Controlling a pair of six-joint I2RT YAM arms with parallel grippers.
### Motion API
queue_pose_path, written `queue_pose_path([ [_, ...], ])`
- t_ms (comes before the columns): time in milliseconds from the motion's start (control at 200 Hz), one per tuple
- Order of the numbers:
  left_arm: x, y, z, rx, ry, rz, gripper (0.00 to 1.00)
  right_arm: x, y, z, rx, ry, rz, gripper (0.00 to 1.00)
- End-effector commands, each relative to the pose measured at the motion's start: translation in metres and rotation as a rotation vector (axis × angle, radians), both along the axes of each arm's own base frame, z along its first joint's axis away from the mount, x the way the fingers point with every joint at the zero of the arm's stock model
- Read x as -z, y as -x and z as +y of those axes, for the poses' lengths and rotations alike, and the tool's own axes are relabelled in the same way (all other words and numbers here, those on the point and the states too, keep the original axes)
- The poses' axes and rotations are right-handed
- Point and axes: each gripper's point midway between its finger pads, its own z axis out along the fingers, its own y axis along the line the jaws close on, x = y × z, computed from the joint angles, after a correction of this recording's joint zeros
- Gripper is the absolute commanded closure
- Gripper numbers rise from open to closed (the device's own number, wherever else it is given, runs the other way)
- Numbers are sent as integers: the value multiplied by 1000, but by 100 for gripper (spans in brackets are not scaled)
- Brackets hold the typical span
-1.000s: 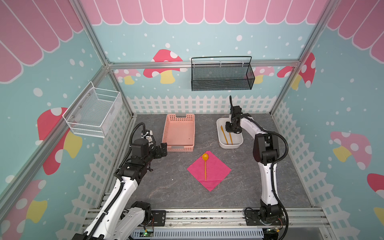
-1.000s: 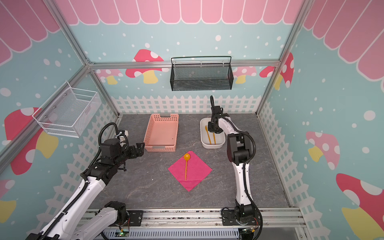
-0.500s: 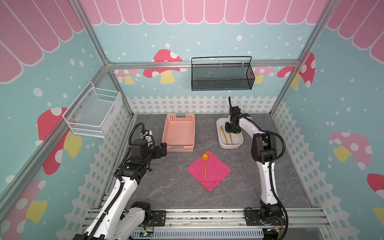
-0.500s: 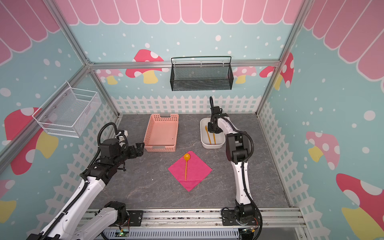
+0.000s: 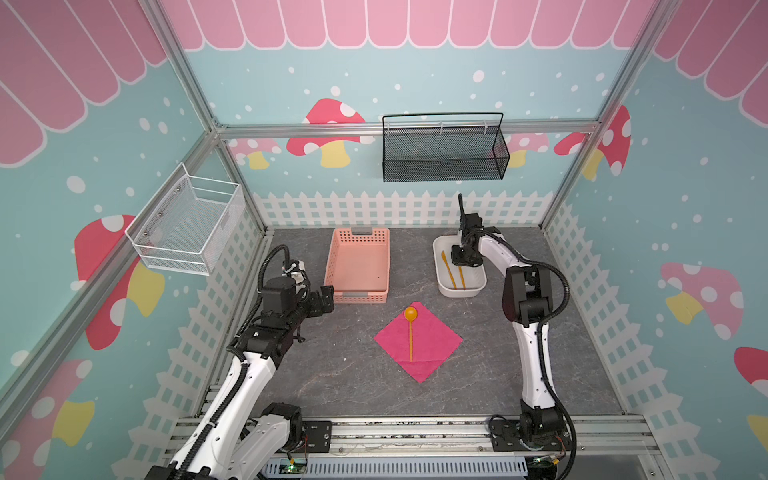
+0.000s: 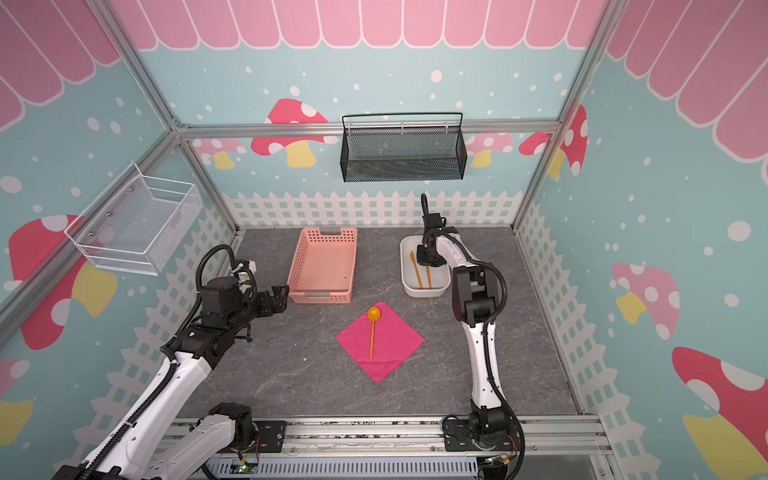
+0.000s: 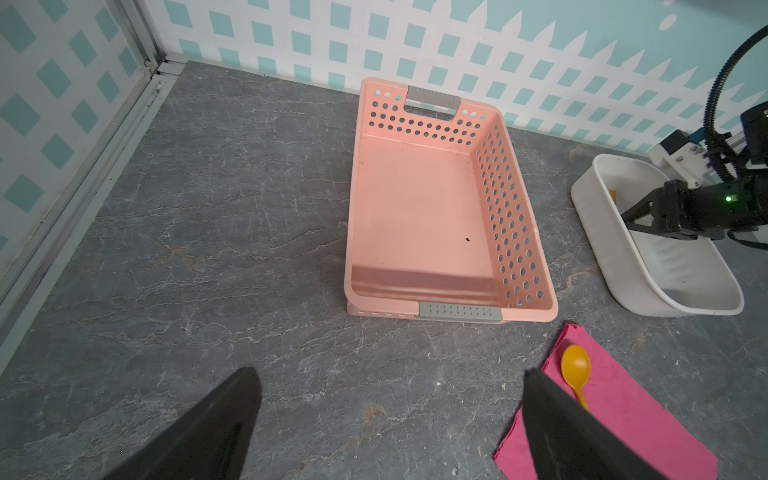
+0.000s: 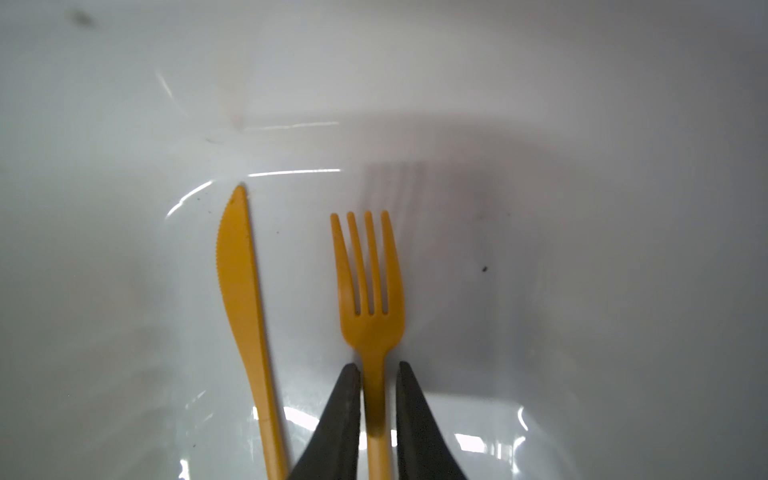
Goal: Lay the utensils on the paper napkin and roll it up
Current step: 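Lower the right gripper into the tub and grasp the yellow fork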
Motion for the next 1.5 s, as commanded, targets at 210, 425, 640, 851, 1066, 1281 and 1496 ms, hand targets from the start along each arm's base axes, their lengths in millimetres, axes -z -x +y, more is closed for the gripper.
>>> queue_pose_path([
  [210,-8,-3,1,-2,3,-13,1,11,2,-2,-15,-2,35,84],
  [425,-9,-2,2,-5,0,-16,1,7,2,-2,-16,-3,29,88],
  [640,-11,0,3,-8,-4,-25,1,-2,-1,-1,-18,0,14,90],
  [851,-13,1,3,-9,-3,-33,1,-16,-5,-1,-15,-2,-6,90],
  [1066,-14,2,4,-10,-4,-39,1,-38,-6,-1,-9,-9,-32,91],
  [1281,-15,1,3,-7,-1,-39,1,-62,-5,0,-6,-19,-62,90],
  [1496,-15,2,3,-6,1,-41,1,-81,-2,-1,-3,-23,-83,91],
])
